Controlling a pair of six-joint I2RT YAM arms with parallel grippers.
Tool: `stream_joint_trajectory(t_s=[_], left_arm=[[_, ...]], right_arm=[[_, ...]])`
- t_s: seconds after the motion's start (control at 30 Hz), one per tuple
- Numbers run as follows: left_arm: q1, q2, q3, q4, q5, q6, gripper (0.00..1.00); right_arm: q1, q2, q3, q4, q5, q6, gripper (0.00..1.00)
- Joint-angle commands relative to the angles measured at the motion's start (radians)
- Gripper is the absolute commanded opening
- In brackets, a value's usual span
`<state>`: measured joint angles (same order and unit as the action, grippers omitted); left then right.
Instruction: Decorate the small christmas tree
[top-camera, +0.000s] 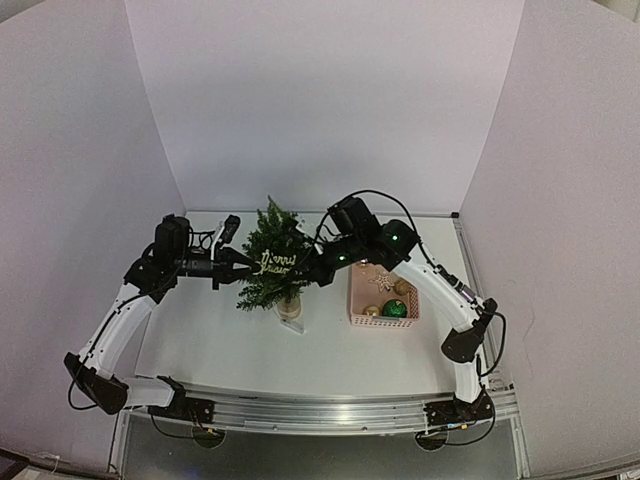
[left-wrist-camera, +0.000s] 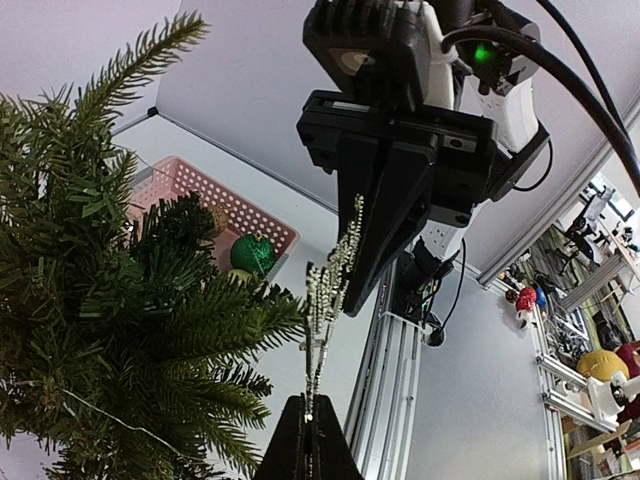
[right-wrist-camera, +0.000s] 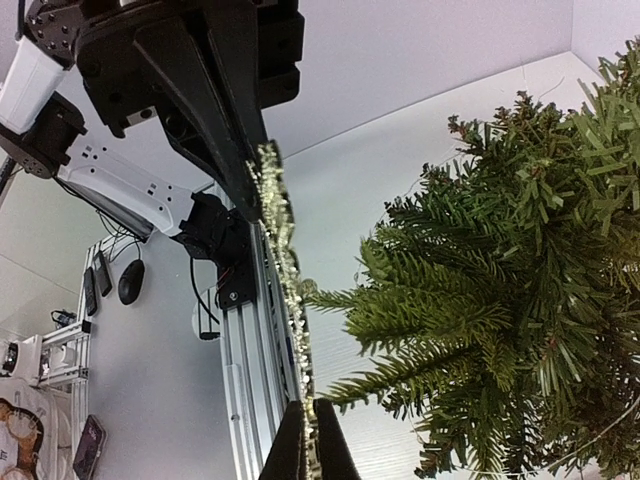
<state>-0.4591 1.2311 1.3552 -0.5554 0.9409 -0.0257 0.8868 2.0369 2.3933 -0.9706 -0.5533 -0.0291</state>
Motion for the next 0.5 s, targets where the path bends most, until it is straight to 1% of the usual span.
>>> stream_joint_trajectory(t_s=[0.0,0.07,0.1,0.13,0.2,0.27,0.33,0.47], left_arm=[[-0.002,0.016,0.035,0.027,-0.043,-0.066,0.0],[-0.002,0.014,0.032,0.038,-0.044,-0.09,0.0],[-0.001,0.01,0.03,0.045,-0.041,-0.099,0.0],[-0.002,0.006,0.027,0.055,-0.038,-0.103,0.0],[-0.001,-0.002,0.021,0.064,-0.041,-0.105,0.0],[-0.001,-0.003,0.018,0.068,-0.056,-0.105,0.0],[-0.001,-0.001,0.016,0.073,-0.067,-0.11,0.0],[-0.002,0.002,0.009,0.083,-0.078,-0.128,0.0]], right_arm=[[-0.017,0.012,0.015,-0.007,0.004,0.043,0.07],[-0.018,0.009,0.013,-0.005,0.021,0.062,0.22],[-0.018,0.004,0.006,-0.003,0.025,0.063,0.27],[-0.018,-0.002,-0.005,-0.002,0.029,0.064,0.3],[-0.018,-0.01,-0.019,-0.001,0.033,0.067,0.33],[-0.018,-0.015,-0.03,0.0,0.041,0.072,0.32],[-0.018,-0.018,-0.033,0.001,0.05,0.077,0.26],[-0.022,-0.017,-0.037,0.001,0.068,0.095,0.04]])
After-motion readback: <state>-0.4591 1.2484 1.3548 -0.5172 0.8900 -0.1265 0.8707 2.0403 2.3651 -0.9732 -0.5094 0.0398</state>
